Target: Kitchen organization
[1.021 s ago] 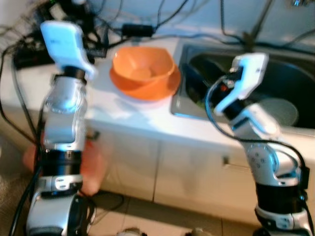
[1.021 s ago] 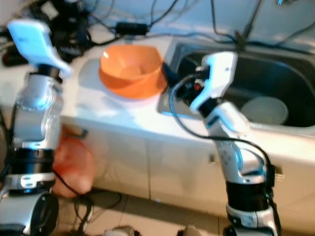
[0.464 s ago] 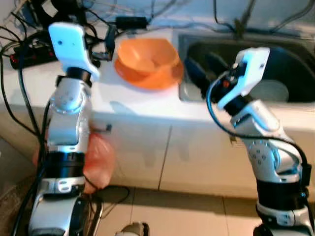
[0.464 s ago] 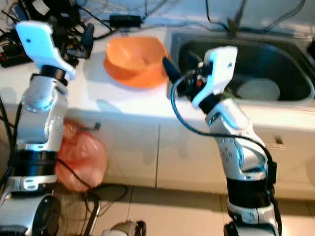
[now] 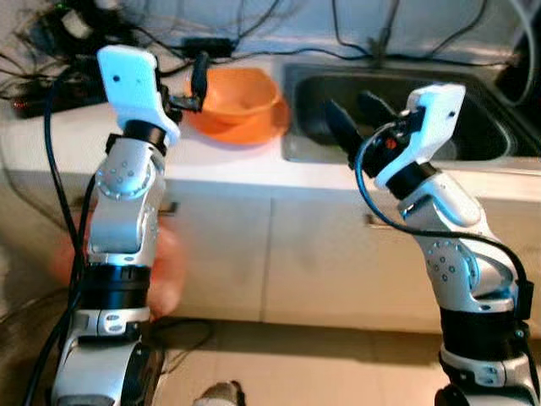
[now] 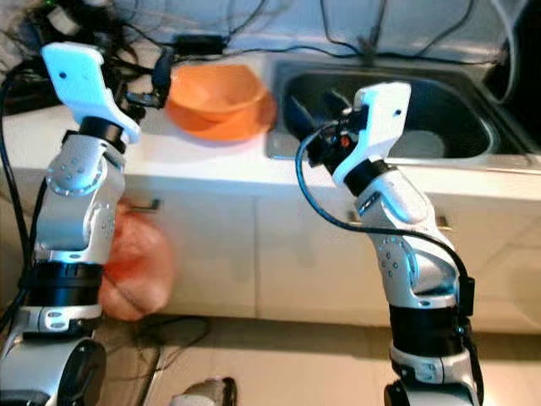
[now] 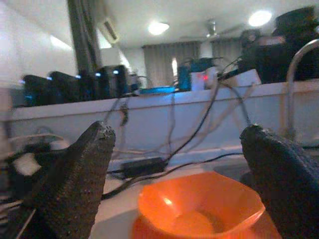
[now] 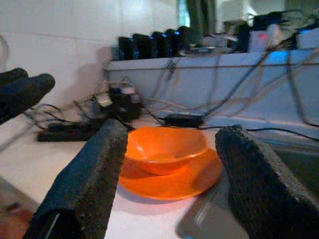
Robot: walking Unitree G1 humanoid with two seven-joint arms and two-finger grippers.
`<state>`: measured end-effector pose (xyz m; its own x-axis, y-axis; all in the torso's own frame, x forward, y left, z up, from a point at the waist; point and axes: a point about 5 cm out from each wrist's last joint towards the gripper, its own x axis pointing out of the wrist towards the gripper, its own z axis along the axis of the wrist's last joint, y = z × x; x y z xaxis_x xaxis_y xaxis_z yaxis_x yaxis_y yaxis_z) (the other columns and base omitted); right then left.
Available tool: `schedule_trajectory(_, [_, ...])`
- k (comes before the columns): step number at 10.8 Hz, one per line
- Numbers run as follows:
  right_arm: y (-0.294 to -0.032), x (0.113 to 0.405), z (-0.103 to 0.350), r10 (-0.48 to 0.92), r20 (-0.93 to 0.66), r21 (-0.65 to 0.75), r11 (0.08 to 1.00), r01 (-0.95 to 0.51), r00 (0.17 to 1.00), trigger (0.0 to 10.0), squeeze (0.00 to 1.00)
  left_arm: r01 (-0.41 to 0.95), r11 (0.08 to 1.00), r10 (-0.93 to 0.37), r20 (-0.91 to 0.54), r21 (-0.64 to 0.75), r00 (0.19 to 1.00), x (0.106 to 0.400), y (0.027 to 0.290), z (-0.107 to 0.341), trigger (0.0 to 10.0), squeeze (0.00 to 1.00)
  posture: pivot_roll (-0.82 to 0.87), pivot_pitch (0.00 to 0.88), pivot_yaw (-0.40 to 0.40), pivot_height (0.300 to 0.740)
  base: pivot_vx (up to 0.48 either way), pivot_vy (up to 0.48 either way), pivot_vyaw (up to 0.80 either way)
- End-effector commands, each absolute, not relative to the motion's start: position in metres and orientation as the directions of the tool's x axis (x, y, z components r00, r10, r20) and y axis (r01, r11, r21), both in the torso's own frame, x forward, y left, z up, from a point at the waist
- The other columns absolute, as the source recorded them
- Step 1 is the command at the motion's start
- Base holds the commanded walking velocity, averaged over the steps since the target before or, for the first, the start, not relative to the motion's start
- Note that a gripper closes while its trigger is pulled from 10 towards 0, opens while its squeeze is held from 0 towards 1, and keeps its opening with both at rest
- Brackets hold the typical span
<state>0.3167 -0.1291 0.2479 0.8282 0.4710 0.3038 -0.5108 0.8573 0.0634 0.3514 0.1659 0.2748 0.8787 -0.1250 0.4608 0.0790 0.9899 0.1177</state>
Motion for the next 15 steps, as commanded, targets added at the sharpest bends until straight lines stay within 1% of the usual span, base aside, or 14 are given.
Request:
schedule_trajectory(1, [-0.1316,0.3167,0.2552,0.459,0.331,0.039,0.867,-0.498,0.825,10.0,0.0,0.075,0.989,-0.127,0.492,0.126,0.861,0.3491,0.1645,0.2851,10.0,0.0,0.1,0.064,-0.003,0.74,0.356,0.0,0.0])
schedule_trajectory(11, [-0.1307,0.3181,0.2569,0.447,0.342,0.039,0.872,-0.488,0.827,10.0,0.0,0.066,0.99,-0.118,0.479,0.124,0.87,0.3484,0.1677,0.2829,10.0,0.0,0.11,0.074,-0.004,0.74,0.353,0.0,0.0])
schedule_trajectory(15, [-0.13,0.319,0.2564,0.446,0.343,0.04,0.872,-0.487,0.827,10.0,0.0,0.067,0.99,-0.119,0.475,0.125,0.872,0.3495,0.1683,0.2827,10.0,0.0,0.11,0.072,-0.004,0.74,0.472,0.0,0.0])
